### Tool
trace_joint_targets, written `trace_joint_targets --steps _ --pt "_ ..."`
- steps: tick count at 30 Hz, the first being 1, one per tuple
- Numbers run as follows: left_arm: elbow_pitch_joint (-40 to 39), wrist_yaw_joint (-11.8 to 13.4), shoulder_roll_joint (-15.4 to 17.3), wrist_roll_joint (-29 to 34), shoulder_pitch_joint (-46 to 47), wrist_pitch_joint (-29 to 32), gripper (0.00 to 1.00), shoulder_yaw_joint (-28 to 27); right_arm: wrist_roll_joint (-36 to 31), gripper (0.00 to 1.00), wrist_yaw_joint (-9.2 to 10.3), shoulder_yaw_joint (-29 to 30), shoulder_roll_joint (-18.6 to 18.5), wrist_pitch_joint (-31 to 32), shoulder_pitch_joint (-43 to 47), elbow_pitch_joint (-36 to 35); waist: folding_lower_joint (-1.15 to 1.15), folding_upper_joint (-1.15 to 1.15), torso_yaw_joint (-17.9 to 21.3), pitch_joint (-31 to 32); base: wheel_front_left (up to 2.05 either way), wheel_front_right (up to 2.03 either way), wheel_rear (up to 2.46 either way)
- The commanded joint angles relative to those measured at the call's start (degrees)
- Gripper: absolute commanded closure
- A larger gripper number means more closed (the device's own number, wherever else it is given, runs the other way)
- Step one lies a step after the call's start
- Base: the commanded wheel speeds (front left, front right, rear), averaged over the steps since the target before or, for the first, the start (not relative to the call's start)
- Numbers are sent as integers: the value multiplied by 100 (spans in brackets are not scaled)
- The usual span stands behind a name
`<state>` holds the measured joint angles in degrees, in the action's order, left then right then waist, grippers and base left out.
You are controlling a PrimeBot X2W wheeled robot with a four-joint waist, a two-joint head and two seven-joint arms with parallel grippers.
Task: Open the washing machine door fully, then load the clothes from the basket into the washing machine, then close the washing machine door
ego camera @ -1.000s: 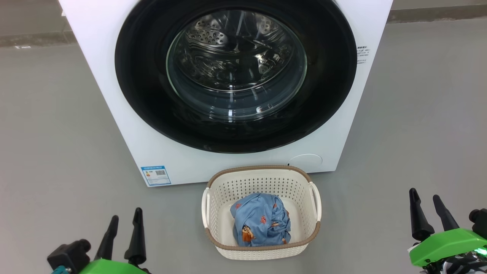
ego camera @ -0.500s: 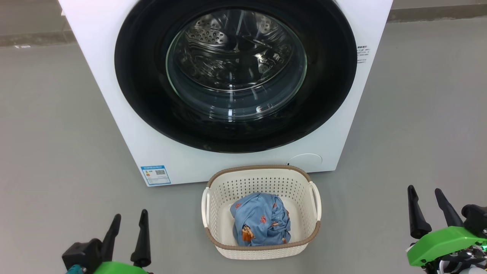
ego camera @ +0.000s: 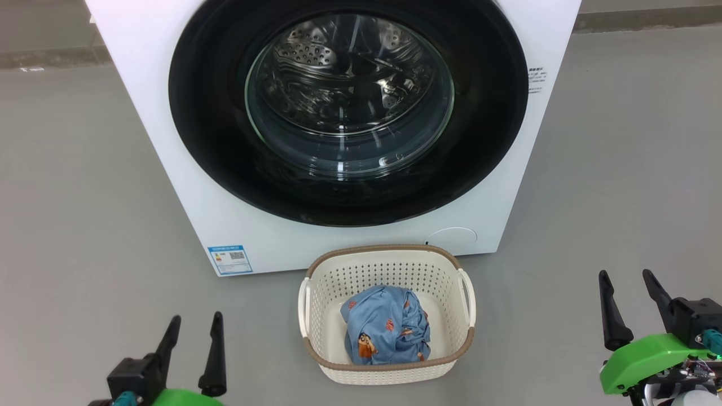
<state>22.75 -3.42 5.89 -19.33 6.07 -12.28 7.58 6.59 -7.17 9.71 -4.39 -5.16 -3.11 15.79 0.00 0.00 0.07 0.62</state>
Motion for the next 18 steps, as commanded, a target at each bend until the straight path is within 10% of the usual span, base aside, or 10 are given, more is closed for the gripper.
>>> trace_joint_targets --steps 1,18 --pt "-36 24 62 213 328 -100 0 -146 -254 0 -29 -109 -120 -110 -243 -147 0 0 -2 0 0 0 0" --pt "56 158 21 838 405 -272 0 -132 -940 0 -32 -103 -167 -208 -262 -133 0 0 -62 -46 0 0 0"
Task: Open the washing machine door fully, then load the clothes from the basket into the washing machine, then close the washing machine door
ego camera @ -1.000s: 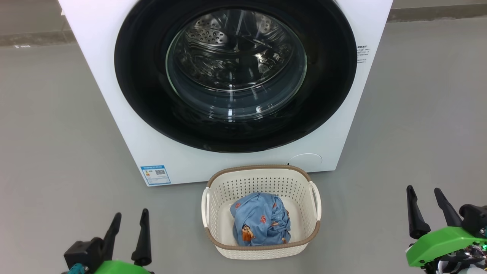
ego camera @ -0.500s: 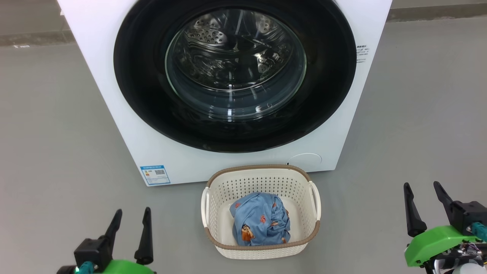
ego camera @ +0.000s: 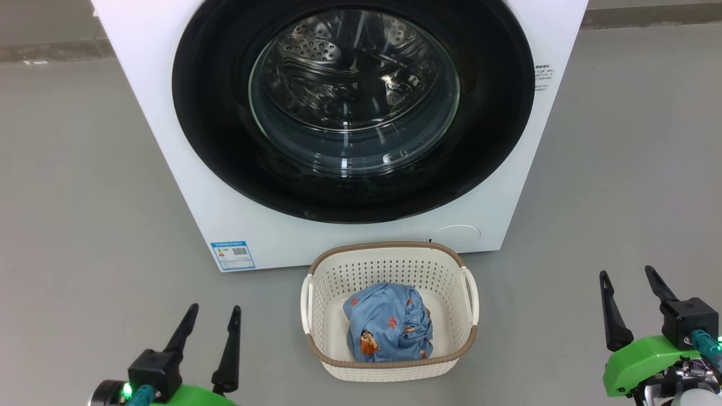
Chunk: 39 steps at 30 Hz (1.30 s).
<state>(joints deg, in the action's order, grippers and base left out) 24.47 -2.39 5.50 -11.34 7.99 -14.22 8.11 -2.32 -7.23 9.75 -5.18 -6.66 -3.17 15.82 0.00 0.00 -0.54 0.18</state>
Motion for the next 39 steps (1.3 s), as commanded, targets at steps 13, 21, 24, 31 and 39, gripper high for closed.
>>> trace_joint_targets --steps 13,21,24,31,39 --pt "-57 113 43 -16 211 -78 0 -244 0 0 -25 -110 -62 -76 -266 -115 0 0 -1 2 0 0 0" --pt "-14 140 68 7 248 -78 0 -235 16 0 -25 -93 -64 -71 -269 -109 0 0 4 24 19 30 -48" --pt "-10 130 54 -24 240 -78 0 -245 27 0 -25 -86 -64 -68 -261 -111 0 0 5 36 61 72 -133" --pt "-1 135 43 -43 238 -78 0 -260 45 0 -25 -100 -71 -56 -258 -114 0 0 14 51 99 112 -211" --pt "-66 127 29 -37 230 -78 0 -254 42 0 -25 -80 -59 -48 -260 -137 0 0 19 31 109 134 -242"
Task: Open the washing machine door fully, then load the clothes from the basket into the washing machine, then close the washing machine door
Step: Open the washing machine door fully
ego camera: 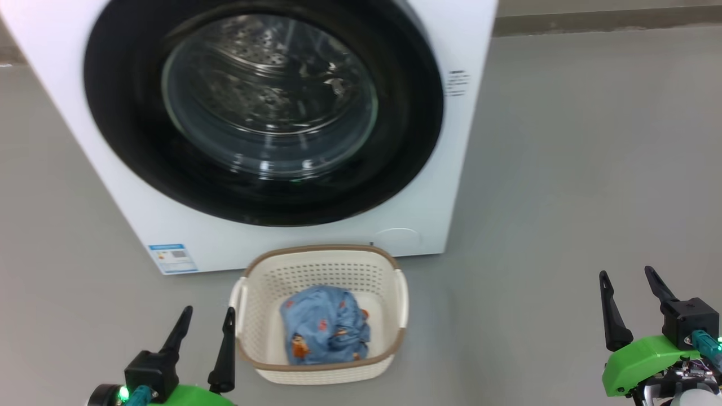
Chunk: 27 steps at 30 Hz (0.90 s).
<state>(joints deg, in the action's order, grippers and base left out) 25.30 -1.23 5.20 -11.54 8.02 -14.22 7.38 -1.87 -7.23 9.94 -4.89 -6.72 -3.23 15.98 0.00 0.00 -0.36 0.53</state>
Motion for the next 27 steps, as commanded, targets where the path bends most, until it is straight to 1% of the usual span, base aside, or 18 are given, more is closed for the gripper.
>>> trace_joint_targets --steps 1,6,11,27 --pt "-192 -3 56 -25 227 -78 0 -193 -7 0 -25 -98 -86 -42 -256 -158 0 0 1 -12 89 119 -208" --pt "-285 -91 68 -1 202 -78 0 -187 -52 0 -25 -106 -94 -44 -255 -177 0 0 7 -37 80 80 -161" --pt "-257 -33 68 82 185 -78 0 -163 -51 0 -25 -105 -89 -49 -264 -188 0 0 17 -56 44 44 -88" --pt "-248 16 36 88 181 -78 0 -236 -53 0 -25 -79 -75 -55 -261 -209 0 0 13 -75 3 3 -7"
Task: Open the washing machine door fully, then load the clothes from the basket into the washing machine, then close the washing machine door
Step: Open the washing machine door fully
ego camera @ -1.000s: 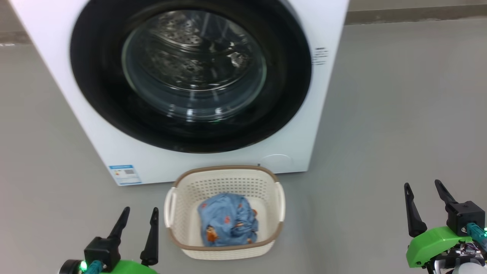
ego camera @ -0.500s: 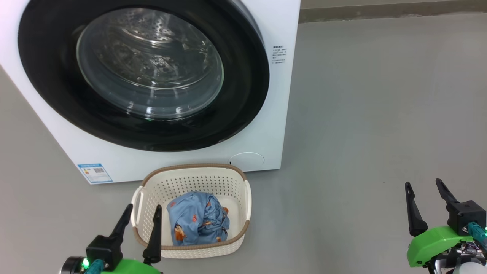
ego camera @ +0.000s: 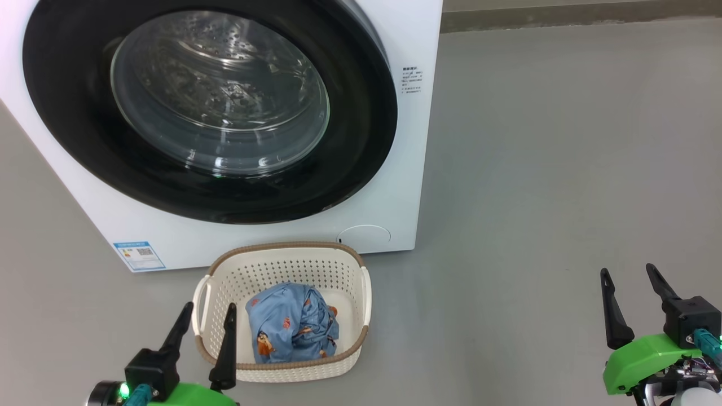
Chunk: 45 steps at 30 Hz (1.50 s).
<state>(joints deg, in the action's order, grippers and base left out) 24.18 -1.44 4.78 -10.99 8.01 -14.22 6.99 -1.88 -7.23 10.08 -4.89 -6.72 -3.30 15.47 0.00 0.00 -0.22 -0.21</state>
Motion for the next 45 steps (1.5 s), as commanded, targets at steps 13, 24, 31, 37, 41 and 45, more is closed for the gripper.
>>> trace_joint_targets --steps 13,24,31,37,41,45 --pt "-167 21 82 79 311 -78 0 -193 -67 0 -25 -67 -54 -70 -413 -196 0 0 -24 -295 0 0 0" --pt "-260 5 39 122 564 -78 0 -134 656 100 -25 187 -86 -144 -1082 121 0 0 -141 -731 0 0 0" --pt "-304 -15 -13 160 813 -78 0 -30 2424 100 -25 330 63 -11 -1977 733 0 0 -268 -1030 0 0 0" --pt "-325 -56 -33 201 993 -78 0 22 4851 100 -25 491 114 671 -2892 1191 0 0 -391 -1244 0 0 0" --pt "-302 -72 -53 213 1077 -78 0 57 6187 100 -25 726 132 1351 -3430 1572 0 0 -482 -1339 0 0 0" --pt "-305 -58 -73 229 1111 -78 0 75 7269 100 -25 989 161 2211 -3960 2150 0 0 -549 -1402 0 0 0"
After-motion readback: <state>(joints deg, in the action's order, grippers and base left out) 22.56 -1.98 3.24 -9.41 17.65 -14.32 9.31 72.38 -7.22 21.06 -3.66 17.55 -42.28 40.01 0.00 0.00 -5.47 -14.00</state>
